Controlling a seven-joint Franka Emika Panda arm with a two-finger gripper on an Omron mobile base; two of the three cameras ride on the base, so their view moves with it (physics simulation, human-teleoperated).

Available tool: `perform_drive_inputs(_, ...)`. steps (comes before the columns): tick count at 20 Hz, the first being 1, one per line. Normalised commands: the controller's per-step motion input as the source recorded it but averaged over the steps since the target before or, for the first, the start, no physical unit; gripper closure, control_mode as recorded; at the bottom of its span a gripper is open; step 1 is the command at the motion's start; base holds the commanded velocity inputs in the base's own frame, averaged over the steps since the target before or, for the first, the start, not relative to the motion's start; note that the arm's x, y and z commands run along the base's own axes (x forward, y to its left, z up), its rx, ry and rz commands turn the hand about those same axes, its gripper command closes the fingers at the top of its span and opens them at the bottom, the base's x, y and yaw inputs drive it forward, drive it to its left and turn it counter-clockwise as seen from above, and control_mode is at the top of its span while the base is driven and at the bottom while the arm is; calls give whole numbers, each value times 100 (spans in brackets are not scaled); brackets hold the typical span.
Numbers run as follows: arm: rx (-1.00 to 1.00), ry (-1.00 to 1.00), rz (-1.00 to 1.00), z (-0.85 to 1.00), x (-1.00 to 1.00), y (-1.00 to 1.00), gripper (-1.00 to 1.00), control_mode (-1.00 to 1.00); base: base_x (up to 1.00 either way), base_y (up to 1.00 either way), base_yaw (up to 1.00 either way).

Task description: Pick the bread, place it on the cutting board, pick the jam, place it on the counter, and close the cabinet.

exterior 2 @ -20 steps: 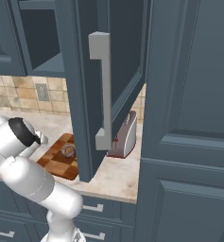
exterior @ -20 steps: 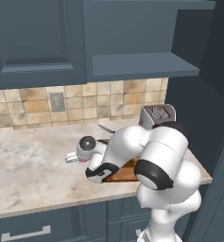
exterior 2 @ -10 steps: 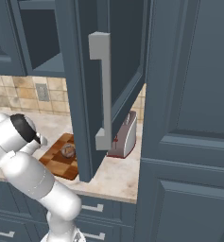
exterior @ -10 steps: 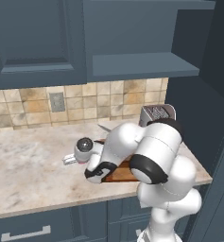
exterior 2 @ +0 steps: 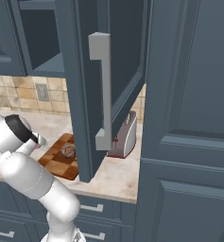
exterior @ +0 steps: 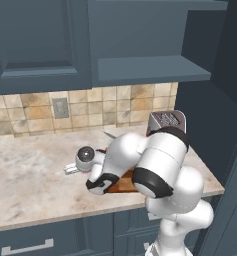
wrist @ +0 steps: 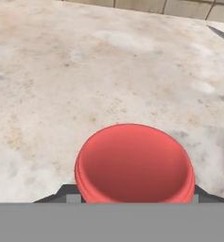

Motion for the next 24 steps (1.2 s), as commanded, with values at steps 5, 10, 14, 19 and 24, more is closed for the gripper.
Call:
perform_drive_inputs(5, 0, 0, 0, 0, 0, 0, -100, -100, 0, 0, 0)
perform_drive_inputs(10, 0, 0, 0, 0, 0, 0, -100, -100, 0, 0, 0)
perform_drive_inputs(14, 0, 0, 0, 0, -3, 0, -100, -100, 0, 0, 0)
perform_drive_inputs(19, 0, 0, 0, 3, -18, 0, -100, -100, 0, 0, 0)
perform_drive_inputs(24, 0, 0, 0, 11, -28, 0, -100, -100, 0, 0, 0)
